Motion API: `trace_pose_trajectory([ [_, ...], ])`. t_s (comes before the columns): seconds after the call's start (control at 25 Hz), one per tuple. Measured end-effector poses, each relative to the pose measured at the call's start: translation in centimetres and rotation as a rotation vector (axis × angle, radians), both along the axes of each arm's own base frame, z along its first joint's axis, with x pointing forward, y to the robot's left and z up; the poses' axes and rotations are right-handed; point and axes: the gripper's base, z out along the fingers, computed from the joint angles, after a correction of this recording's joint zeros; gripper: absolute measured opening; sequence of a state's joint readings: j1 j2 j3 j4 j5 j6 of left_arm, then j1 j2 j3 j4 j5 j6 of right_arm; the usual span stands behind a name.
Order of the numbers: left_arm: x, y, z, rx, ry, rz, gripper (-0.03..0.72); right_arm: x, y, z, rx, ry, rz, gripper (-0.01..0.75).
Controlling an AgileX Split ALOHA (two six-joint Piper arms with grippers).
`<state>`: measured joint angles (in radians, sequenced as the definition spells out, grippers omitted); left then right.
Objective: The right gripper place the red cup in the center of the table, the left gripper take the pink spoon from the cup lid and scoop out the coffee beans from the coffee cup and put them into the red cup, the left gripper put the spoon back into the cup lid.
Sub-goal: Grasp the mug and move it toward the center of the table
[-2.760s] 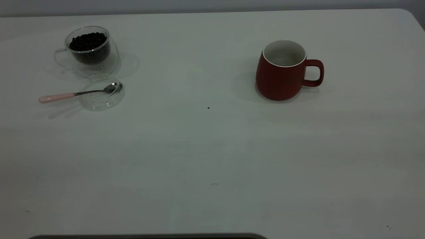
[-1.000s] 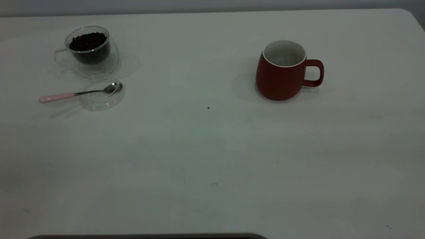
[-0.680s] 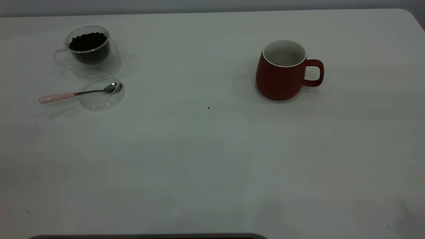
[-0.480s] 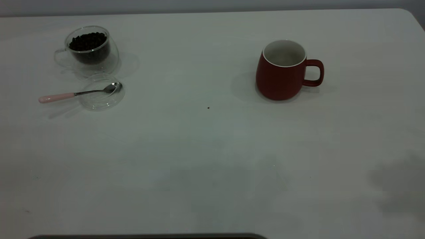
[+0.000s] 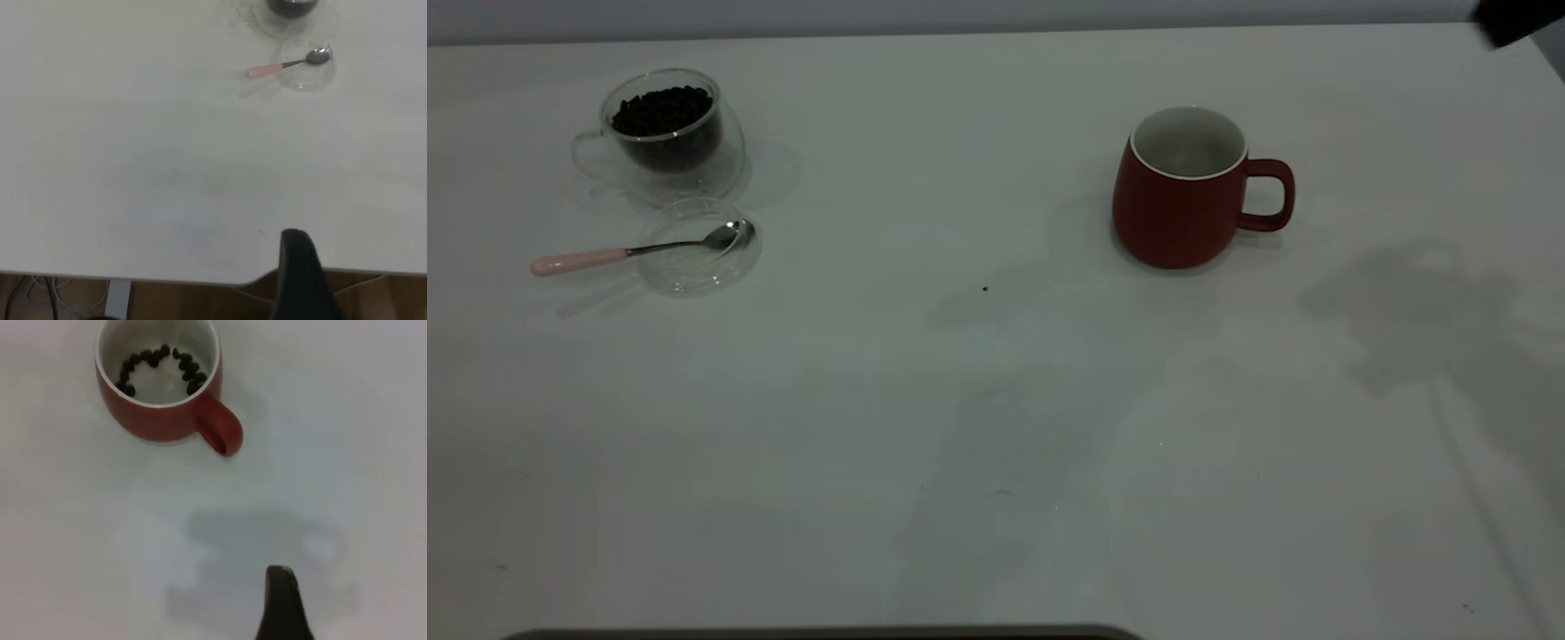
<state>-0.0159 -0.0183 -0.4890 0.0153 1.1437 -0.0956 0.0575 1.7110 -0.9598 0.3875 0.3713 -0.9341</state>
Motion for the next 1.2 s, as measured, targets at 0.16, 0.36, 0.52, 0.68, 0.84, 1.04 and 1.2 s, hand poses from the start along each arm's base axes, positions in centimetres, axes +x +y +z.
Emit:
trace_pose_trajectory([
  [0.16, 0.0, 0.0, 0.0, 0.000, 0.000, 0.000, 0.505, 3.7, 0.4, -3.8, -0.115, 0.004, 0.242, 0.564],
  [0.36, 0.0, 0.0, 0.0, 0.000, 0.000, 0.000, 0.505, 6.4, 1.3, -8.5, -0.153, -0.004, 0.470, 0.564],
  [0.52, 0.0, 0.0, 0.0, 0.000, 0.000, 0.000, 0.505, 6.9, 1.9, -11.5, -0.157, -0.023, 0.629, 0.564],
  [0.68, 0.0, 0.0, 0.0, 0.000, 0.000, 0.000, 0.505, 7.4, 2.1, -13.7, -0.096, 0.002, 0.570, 0.564],
  [0.84, 0.0, 0.0, 0.0, 0.000, 0.000, 0.000, 0.505, 8.2, 2.3, -14.8, -0.088, 0.003, 0.559, 0.564],
  [1.04, 0.0, 0.0, 0.0, 0.000, 0.000, 0.000, 0.505, 9.3, 4.5, -15.6, -0.080, -0.014, 0.616, 0.564],
  [1.2, 0.0, 0.0, 0.0, 0.000, 0.000, 0.000, 0.505, 9.6, 8.0, -16.7, -0.061, -0.020, 0.681, 0.564],
])
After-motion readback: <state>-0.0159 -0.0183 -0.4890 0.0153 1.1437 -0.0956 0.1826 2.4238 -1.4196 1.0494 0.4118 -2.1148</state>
